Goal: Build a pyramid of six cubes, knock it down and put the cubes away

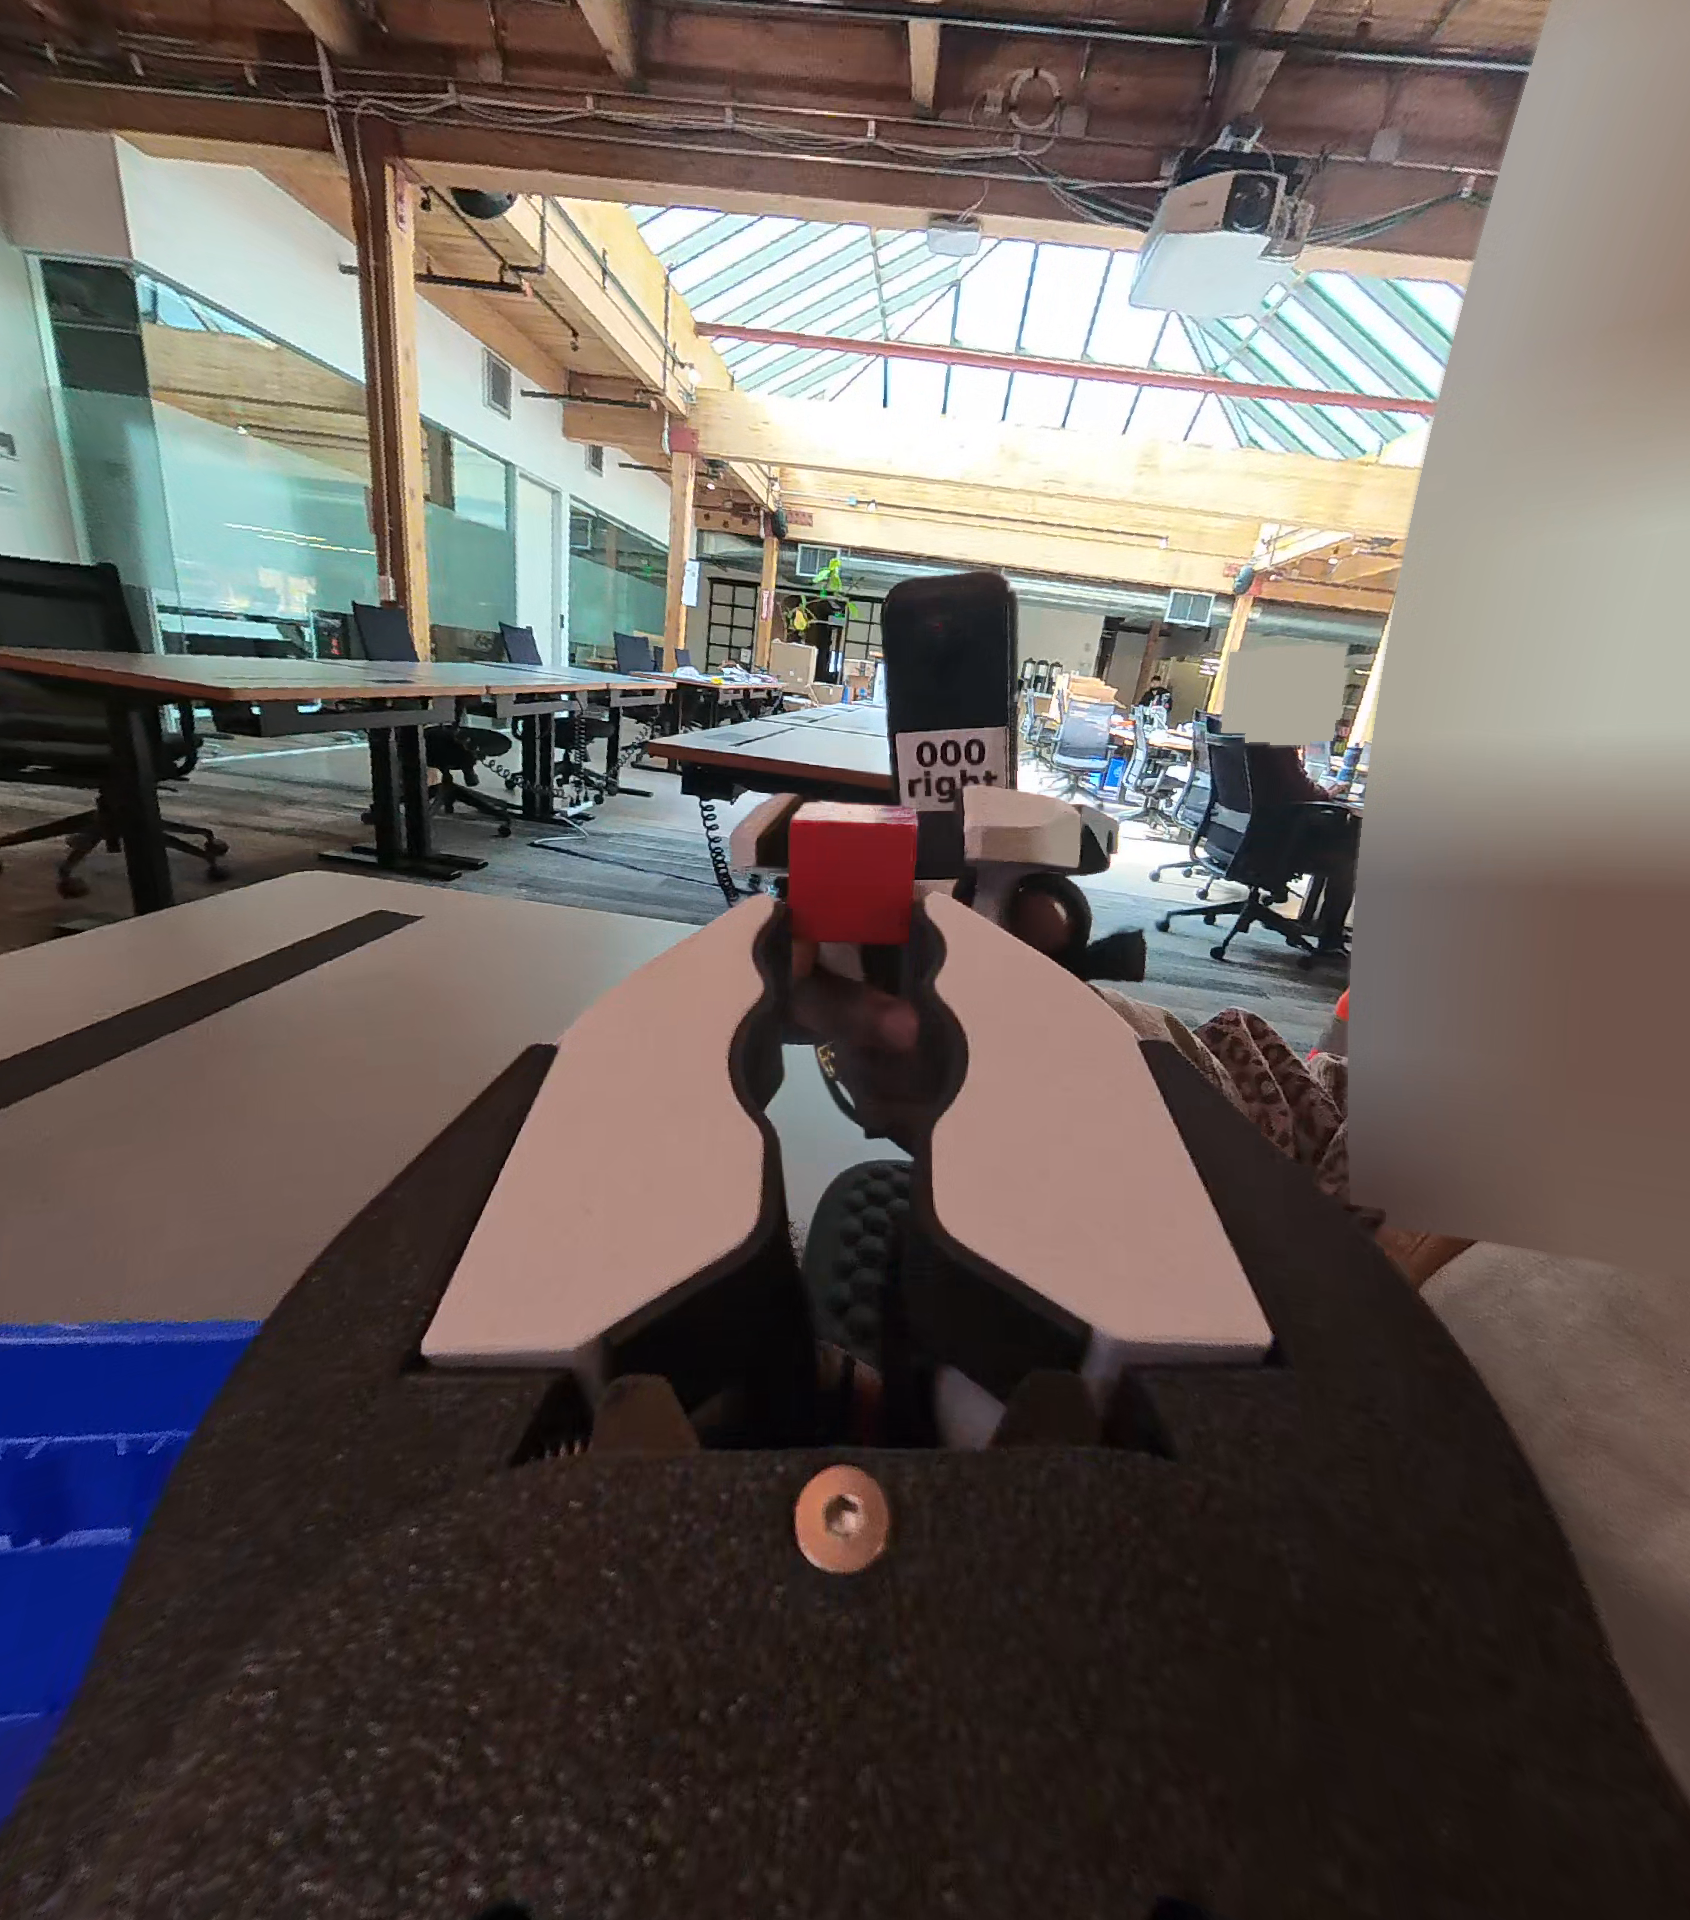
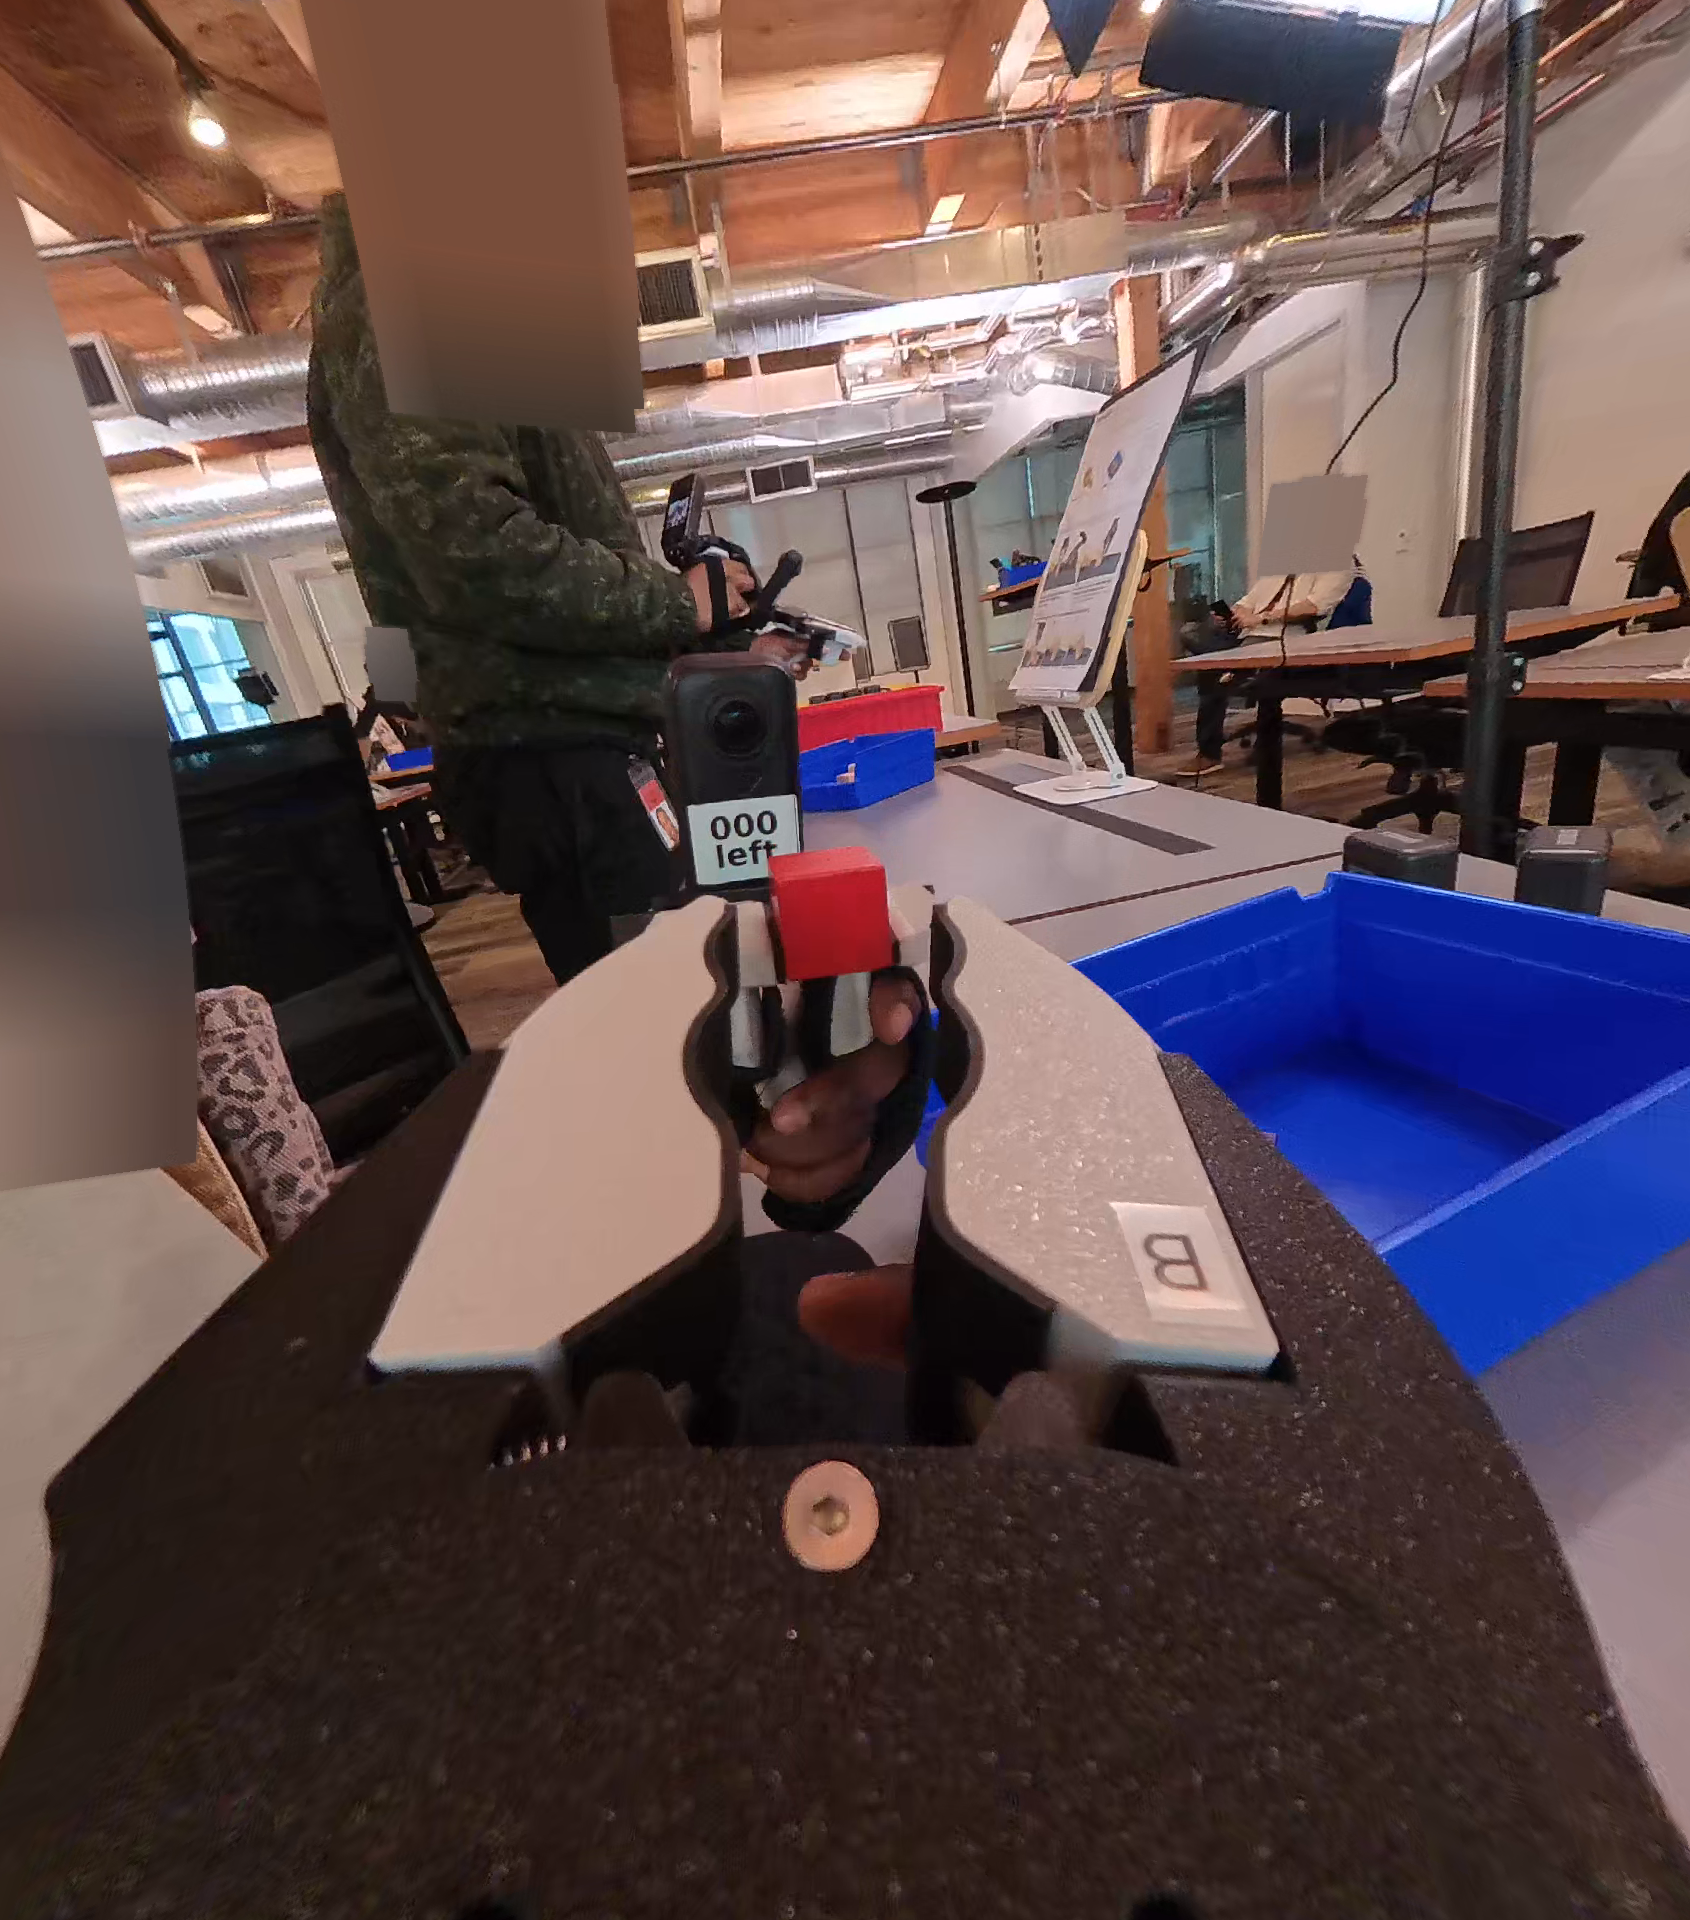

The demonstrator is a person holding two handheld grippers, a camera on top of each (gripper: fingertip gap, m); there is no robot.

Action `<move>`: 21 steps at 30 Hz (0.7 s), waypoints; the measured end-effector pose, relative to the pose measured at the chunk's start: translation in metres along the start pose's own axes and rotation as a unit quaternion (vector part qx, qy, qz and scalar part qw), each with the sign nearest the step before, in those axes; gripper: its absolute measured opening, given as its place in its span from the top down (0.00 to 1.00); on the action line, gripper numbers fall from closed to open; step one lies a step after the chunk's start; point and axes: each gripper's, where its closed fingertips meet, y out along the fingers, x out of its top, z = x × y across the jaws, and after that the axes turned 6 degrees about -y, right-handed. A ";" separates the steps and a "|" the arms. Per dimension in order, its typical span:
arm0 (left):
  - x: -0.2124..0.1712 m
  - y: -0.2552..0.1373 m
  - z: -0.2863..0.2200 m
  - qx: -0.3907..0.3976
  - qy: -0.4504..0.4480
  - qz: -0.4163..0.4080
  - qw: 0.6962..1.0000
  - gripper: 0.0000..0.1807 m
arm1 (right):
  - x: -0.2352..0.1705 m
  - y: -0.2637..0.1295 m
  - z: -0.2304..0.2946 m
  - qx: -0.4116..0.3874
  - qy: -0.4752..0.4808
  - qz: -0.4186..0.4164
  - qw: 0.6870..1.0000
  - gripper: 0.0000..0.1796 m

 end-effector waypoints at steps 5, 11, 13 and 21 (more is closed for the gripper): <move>-0.009 0.007 -0.005 -0.015 -0.017 0.030 0.999 0.88 | -0.002 -0.004 0.004 0.008 -0.025 0.018 0.999 0.89; -0.042 -0.027 0.030 0.150 0.030 0.192 0.969 0.85 | -0.024 -0.070 -0.030 -0.012 -0.129 0.271 0.954 0.89; -0.046 -0.048 0.040 0.203 0.049 0.229 0.951 0.85 | -0.055 -0.112 -0.063 -0.058 -0.158 0.435 0.885 0.89; -0.031 -0.083 0.049 0.278 0.059 0.227 0.932 0.83 | -0.133 -0.155 -0.098 -0.040 -0.164 0.642 0.748 0.89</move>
